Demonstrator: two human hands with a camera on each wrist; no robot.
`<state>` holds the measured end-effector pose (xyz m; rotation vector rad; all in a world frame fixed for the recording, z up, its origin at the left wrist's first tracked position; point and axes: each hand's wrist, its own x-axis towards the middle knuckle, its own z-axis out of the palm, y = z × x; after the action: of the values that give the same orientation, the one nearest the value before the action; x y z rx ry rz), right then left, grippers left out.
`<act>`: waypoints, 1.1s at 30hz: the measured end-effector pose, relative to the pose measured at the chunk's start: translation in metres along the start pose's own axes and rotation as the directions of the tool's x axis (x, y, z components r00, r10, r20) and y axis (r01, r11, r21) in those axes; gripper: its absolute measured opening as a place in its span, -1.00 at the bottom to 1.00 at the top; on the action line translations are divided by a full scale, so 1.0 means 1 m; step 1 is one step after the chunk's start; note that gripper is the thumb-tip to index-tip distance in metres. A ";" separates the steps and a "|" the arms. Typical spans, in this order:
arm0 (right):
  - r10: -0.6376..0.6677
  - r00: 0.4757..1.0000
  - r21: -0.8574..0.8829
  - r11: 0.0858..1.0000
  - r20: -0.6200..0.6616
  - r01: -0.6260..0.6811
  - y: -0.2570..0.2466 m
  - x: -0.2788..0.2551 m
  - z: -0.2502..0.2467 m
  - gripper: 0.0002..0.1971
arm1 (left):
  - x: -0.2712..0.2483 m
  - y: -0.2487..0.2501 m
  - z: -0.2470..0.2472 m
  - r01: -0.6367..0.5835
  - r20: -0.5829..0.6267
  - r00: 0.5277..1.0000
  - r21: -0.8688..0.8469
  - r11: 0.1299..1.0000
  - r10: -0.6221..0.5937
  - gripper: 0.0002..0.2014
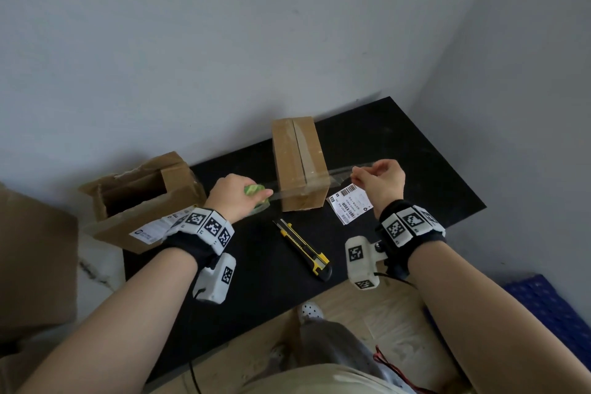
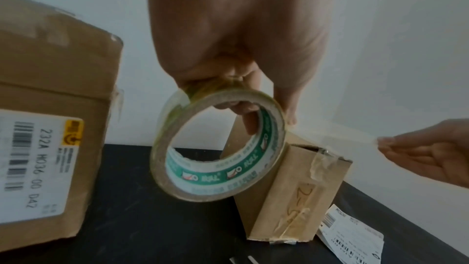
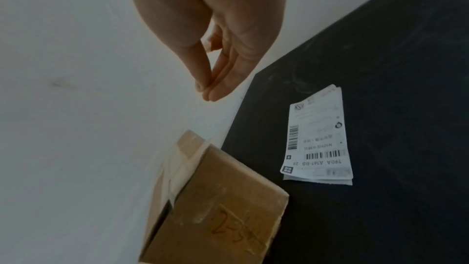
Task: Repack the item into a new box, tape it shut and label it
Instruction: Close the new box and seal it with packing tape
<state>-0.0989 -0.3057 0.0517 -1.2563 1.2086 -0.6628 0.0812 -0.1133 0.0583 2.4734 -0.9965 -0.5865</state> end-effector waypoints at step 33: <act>0.326 0.942 -0.155 0.938 0.075 -0.312 0.056 0.032 0.041 -0.36 | 0.031 -0.007 0.022 0.114 0.151 0.984 -0.147 0.983 -0.091 -0.71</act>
<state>-0.0633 -0.3063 -0.0163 -1.1580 1.3560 -0.2768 0.0944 -0.1358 0.0298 2.3812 -0.8435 -0.8537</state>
